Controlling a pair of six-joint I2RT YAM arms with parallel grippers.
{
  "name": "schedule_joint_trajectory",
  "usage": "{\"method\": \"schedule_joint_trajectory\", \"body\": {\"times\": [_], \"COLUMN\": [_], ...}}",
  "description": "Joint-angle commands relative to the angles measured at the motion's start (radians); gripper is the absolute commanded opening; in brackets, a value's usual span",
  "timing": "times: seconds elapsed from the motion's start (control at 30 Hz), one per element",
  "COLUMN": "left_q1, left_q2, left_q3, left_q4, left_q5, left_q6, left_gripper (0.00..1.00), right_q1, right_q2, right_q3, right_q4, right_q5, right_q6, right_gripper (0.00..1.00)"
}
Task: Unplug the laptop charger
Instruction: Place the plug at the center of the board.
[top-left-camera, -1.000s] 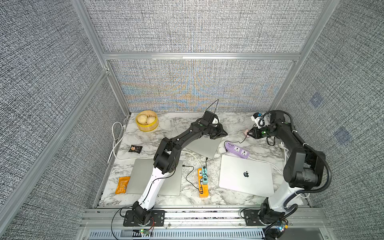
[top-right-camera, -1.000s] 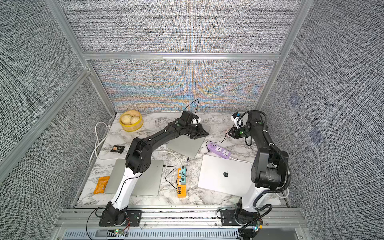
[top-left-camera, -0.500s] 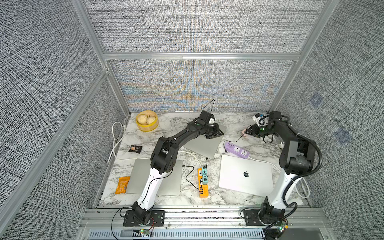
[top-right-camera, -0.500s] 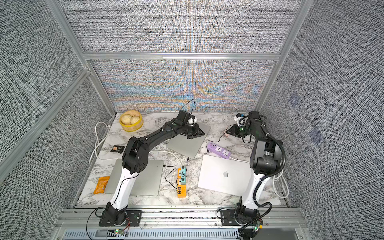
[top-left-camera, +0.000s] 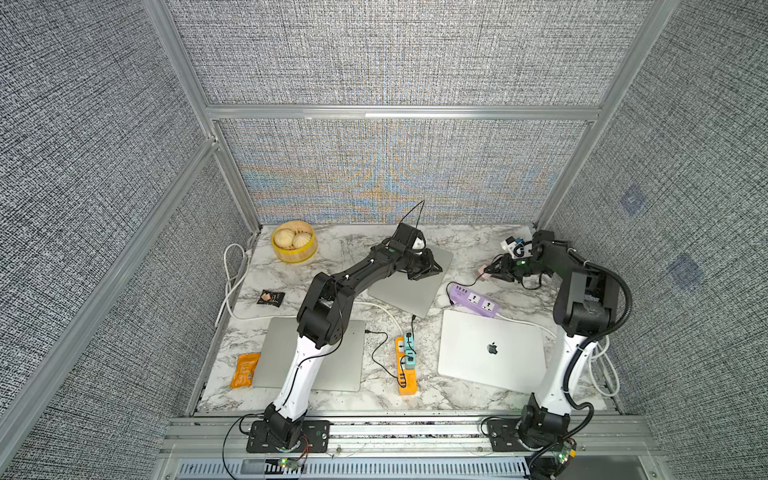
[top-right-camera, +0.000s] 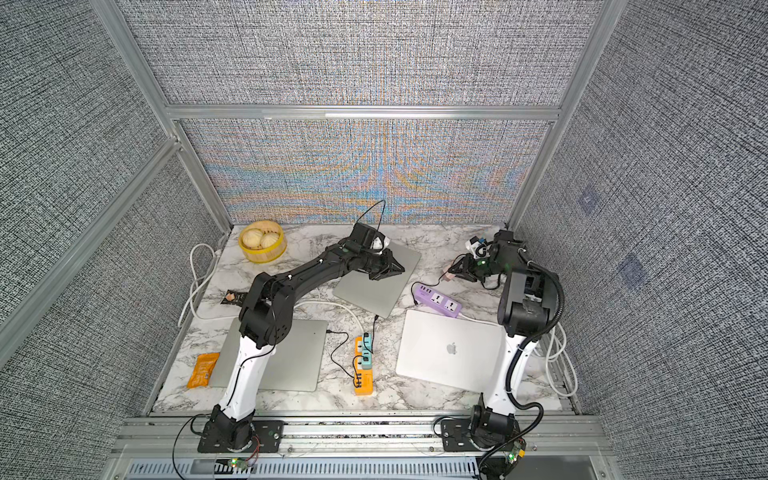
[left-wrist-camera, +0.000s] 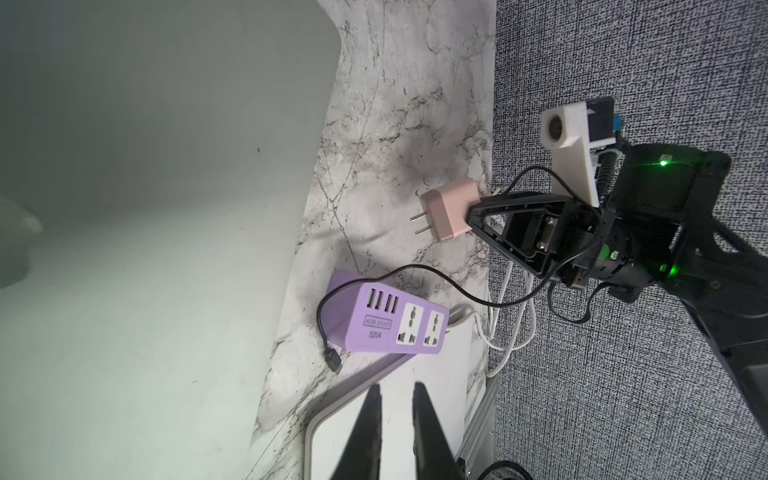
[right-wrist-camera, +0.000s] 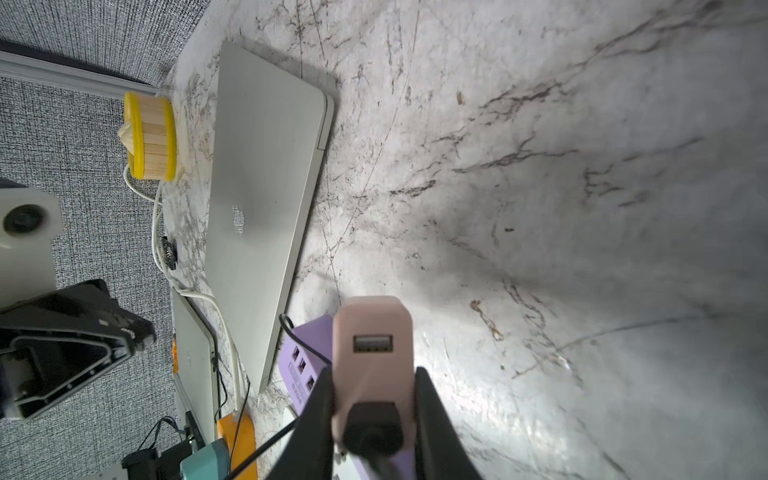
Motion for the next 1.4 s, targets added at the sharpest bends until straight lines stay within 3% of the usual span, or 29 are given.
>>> {"method": "schedule_joint_trajectory", "body": {"times": [0.0,0.4,0.57,0.67,0.9,1.37], "left_q1": [0.002,0.003,0.003,0.004,0.005,0.006], "left_q2": [-0.017,-0.026,-0.027,-0.029,-0.038,-0.074], "left_q3": [-0.005,-0.035,-0.039,-0.04,-0.042,-0.073], "left_q4": [0.023,0.038,0.037,0.036,0.026,-0.01], "left_q5": [0.001,-0.001,-0.001,-0.001,-0.005,-0.016], "left_q6": [0.013,0.009,0.008,0.009,0.013,0.041], "left_gripper": [0.16,0.16,0.16,0.16,0.17,0.19], "right_q1": [0.001,0.001,0.001,-0.001,-0.005,0.019], "right_q2": [0.012,0.059,0.049,0.029,-0.025,-0.093], "right_q3": [0.003,0.005,-0.001,-0.005,0.021,0.014], "right_q4": [0.009,-0.023,-0.027,-0.023,-0.098,-0.229], "right_q5": [-0.021,-0.002,0.022,0.036,0.217,0.505], "right_q6": [0.023,-0.009,-0.015,-0.01,-0.031,-0.088], "right_gripper": [0.15,0.25,0.45,0.51,0.67,0.77]}}
